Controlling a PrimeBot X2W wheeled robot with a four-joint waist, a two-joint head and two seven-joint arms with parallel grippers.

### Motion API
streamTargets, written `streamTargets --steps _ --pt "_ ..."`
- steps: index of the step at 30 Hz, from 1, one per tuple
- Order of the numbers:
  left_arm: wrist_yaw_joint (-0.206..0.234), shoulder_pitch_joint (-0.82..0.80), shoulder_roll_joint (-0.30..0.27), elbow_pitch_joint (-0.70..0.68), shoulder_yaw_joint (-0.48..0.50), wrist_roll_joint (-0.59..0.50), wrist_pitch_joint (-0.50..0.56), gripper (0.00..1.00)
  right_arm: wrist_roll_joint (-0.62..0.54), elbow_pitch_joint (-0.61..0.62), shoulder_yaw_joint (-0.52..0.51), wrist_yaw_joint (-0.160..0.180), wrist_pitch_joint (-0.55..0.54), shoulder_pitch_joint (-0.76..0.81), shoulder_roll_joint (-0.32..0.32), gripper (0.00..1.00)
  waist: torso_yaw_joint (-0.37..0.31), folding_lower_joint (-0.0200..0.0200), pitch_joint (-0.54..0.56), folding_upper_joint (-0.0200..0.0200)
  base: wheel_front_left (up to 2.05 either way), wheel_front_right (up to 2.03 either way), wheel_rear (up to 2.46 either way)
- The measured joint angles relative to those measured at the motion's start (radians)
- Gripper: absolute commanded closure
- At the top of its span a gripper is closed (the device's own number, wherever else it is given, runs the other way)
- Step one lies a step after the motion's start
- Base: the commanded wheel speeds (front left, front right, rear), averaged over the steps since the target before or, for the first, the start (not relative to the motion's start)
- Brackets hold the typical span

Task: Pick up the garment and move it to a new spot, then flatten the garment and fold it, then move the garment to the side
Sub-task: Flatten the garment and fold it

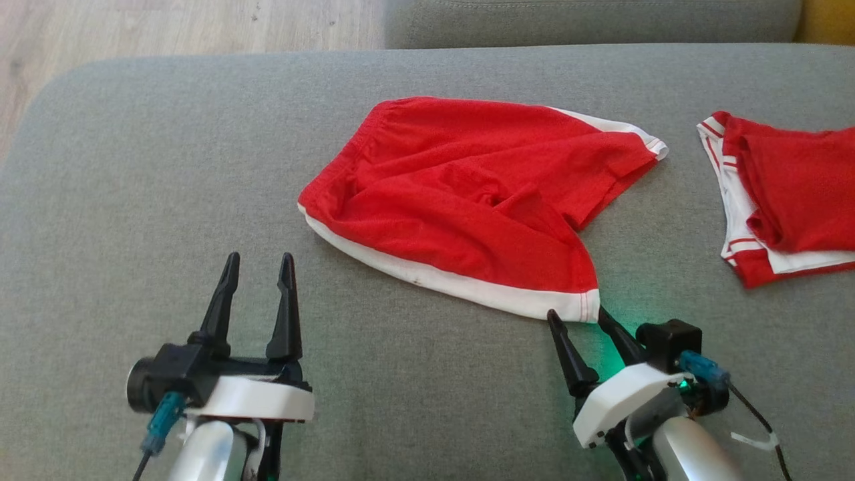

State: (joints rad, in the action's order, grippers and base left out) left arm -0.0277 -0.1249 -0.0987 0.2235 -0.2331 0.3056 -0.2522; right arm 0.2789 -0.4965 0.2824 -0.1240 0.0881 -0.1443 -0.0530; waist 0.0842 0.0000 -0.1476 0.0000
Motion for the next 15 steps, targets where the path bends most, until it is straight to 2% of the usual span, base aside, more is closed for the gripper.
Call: streamTargets --steps 5,6,8,12,15 --pt "-0.005 0.000 0.009 0.001 0.002 -0.016 0.000 0.00 0.013 -0.022 0.007 0.000 0.002 -0.028 0.000 0.00 0.009 0.0000 -0.006 0.0000 0.00 0.00 0.00" --pt "-0.008 0.000 0.010 0.002 0.003 -0.016 0.000 0.00 0.015 -0.027 0.009 0.000 0.002 -0.034 0.000 0.05 0.010 0.0001 -0.007 0.0000 0.00 0.00 0.00" --pt "-0.009 0.000 0.010 0.005 0.006 -0.016 0.000 0.00 0.023 -0.036 0.014 0.000 0.009 -0.043 0.000 0.98 0.011 0.0001 -0.009 0.0000 0.00 0.00 0.00" --pt "-0.013 0.000 0.011 0.006 0.012 -0.018 0.000 0.00 0.029 -0.055 0.020 0.000 0.012 -0.055 0.000 1.00 0.009 0.0001 -0.010 0.0000 0.00 0.00 0.00" --pt "-0.013 0.000 0.011 0.006 0.021 -0.026 0.000 0.00 0.016 -0.064 -0.016 0.000 0.037 -0.059 0.000 1.00 0.003 0.0000 -0.009 0.0000 0.00 0.00 0.00"
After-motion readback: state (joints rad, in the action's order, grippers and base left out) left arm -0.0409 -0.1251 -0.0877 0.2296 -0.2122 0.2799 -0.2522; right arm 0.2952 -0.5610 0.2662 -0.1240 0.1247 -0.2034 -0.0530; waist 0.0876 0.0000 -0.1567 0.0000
